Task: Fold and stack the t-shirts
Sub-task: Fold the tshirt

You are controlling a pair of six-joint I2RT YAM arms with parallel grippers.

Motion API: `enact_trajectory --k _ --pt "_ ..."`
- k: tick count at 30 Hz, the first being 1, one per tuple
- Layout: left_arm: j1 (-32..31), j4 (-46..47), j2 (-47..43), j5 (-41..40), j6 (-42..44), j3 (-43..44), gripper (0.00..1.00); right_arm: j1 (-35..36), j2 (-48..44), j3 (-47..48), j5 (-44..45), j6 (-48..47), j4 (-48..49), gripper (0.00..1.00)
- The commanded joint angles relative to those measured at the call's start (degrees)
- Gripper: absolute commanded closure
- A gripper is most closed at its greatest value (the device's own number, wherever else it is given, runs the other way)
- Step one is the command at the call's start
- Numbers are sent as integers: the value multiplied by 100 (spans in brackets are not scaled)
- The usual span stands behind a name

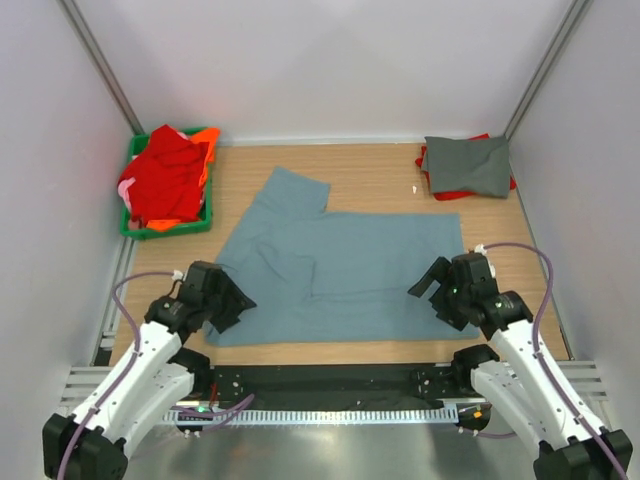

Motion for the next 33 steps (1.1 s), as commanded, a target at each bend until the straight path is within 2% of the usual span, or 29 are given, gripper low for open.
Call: enact_trajectory --k 1,4,5,6,7,8,9,10,11,12,13,14,15,18,19,22,27,33 --pt "-21 -145 288 -251 437 1511 35 18 483 907 119 -515 119 0" --pt "-3 214 1017 -762 1404 2777 15 18 1186 1697 478 -946 296 0" --pt "32 381 1707 -815 1702 3070 3 9 1518 2065 706 -1017 366 0" --pt "102 722 2097 -659 1949 3369 1 17 1678 2243 786 -1087 463 0" --pt "320 856 2510 -466 2369 4042 1 18 1845 2392 848 -1166 664 0" --pt "461 1058 3506 -168 2512 4405 3 18 2143 2629 831 -1193 788 0" --pt "593 1103 3986 479 2618 4809 5 18 2302 2727 744 -1228 1059 0" --pt "803 1138 4548 720 2706 5631 7 18 2452 2806 612 -1281 1183 0" --pt "884 1234 5014 905 2838 6048 9 18 2671 2877 298 -1316 1306 0" --pt "963 1270 5994 1246 2935 6487 10 18 2760 2886 225 -1342 1534 0" --pt "1085 1244 6464 1389 3005 7414 10 18 2813 2877 7 -1377 1606 0" --pt "1139 1062 6904 1495 3145 7928 12 18 2849 2816 -91 -1456 1685 0" --pt "1226 938 7840 1705 3207 8951 13 18 2823 2772 -170 -1500 1764 0" --pt "1341 533 9406 1864 3278 10346 14 18 2595 2561 -250 -1694 1756 0" --pt "1429 489 9814 1987 3235 11133 14 18 2507 2509 -233 -1729 1730 0" --pt "1639 418 10947 2593 2866 12244 15 18 2173 2359 -241 -1861 1615 0" --pt "1711 935 11382 2665 2549 12030 18 17 1856 2288 -303 -1949 1431 0" --pt "1553 972 11514 2682 2540 11695 27 17 1742 2350 -128 -2063 1088 0"
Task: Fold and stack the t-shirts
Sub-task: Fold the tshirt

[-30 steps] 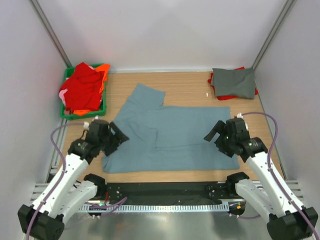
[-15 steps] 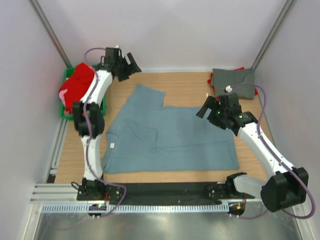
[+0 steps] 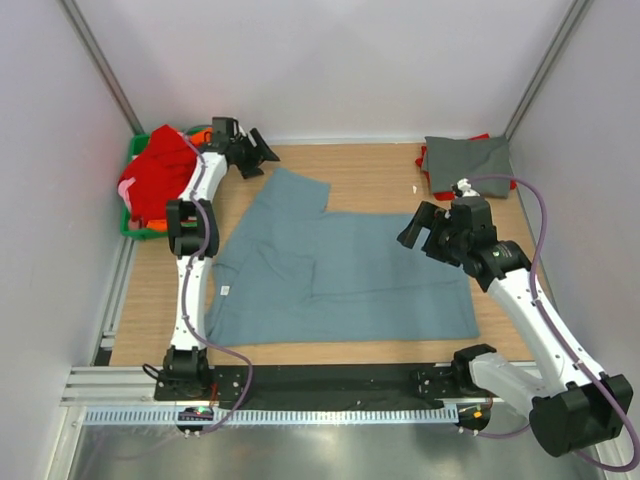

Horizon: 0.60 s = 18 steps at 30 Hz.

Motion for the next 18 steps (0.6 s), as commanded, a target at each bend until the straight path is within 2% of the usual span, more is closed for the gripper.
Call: enact_trajectory --k 1,6,9,10,13,18 --pt "-250 1 9 200 16 -206 28 18 -158 68 102 -195 -167 0" --pt "-418 -16 79 147 77 -321 36 18 -175 -11 225 -230 -264 0" --pt "-471 -34 88 156 51 -330 55 18 -193 -29 322 -265 -307 0" --pt "-471 -51 70 138 42 -329 76 18 -167 -11 583 -256 -325 0" --pt "-471 -139 -148 -37 33 -329 100 9 -88 -11 708 -265 -282 0" --pt "-471 -341 -746 -187 156 -391 100 -26 184 208 805 -239 -299 0"
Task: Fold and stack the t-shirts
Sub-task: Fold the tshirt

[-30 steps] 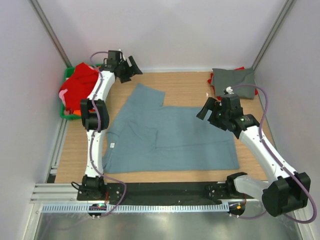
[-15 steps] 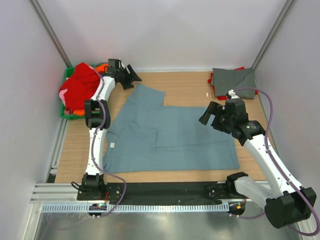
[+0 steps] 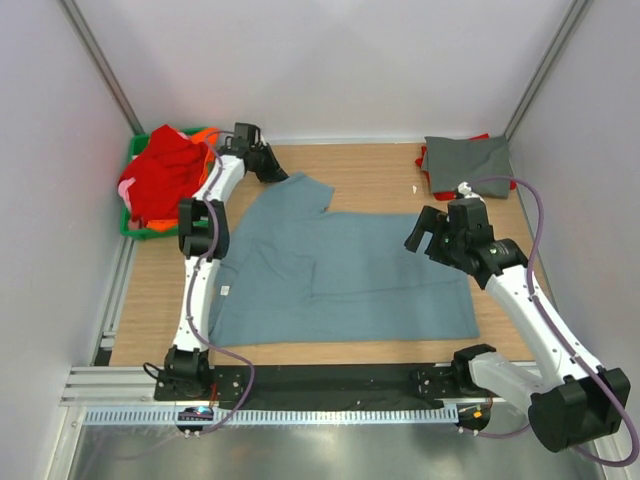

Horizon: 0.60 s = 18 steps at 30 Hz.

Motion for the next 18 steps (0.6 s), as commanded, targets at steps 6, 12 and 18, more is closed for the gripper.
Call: enact_trajectory --k 6,12,18 --pt "43 -436 -1827 -328 490 -980 100 -59 198 606 194 37 62 0" --pt "-1 -445 -2478 -425 736 -1825 100 -51 -126 536 0 195 -61 0" --pt "-19 -691 -2777 -504 710 -1922 100 -59 -373 361 333 213 -219 0"
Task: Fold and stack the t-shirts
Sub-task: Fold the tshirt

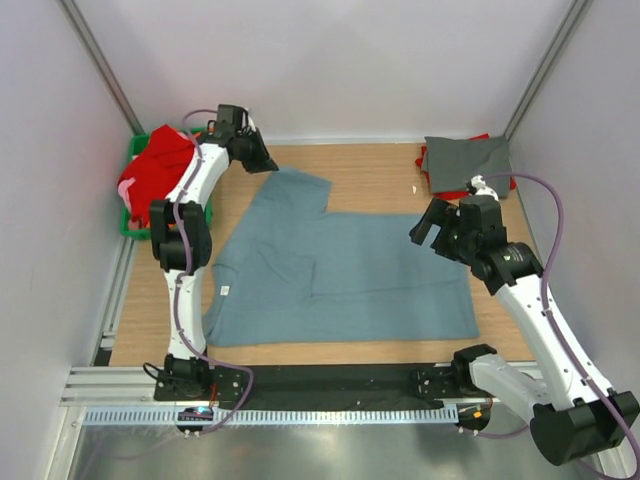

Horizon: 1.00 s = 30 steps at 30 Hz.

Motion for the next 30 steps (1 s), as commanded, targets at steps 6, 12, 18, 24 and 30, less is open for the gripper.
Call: enact_trajectory --k 6,12,18,24,30 --pt "-96 -340 -861 -133 -25 -872 100 -197 1130 148 475 143 261 0" --pt "-350 -498 -1388 -36 -70 -1268 100 -1339 2847 1166 115 170 507 5" --pt "-386 -507 -1652 -27 -16 -1453 100 -1771 4491 2212 607 64 472 19" --pt "-377 -524 -1775 8 45 -1576 100 -1885 5740 3196 571 -50 419 24" --pt "-298 -524 -1732 113 19 -1602 100 -1938 6426 4085 897 -199 138 28"
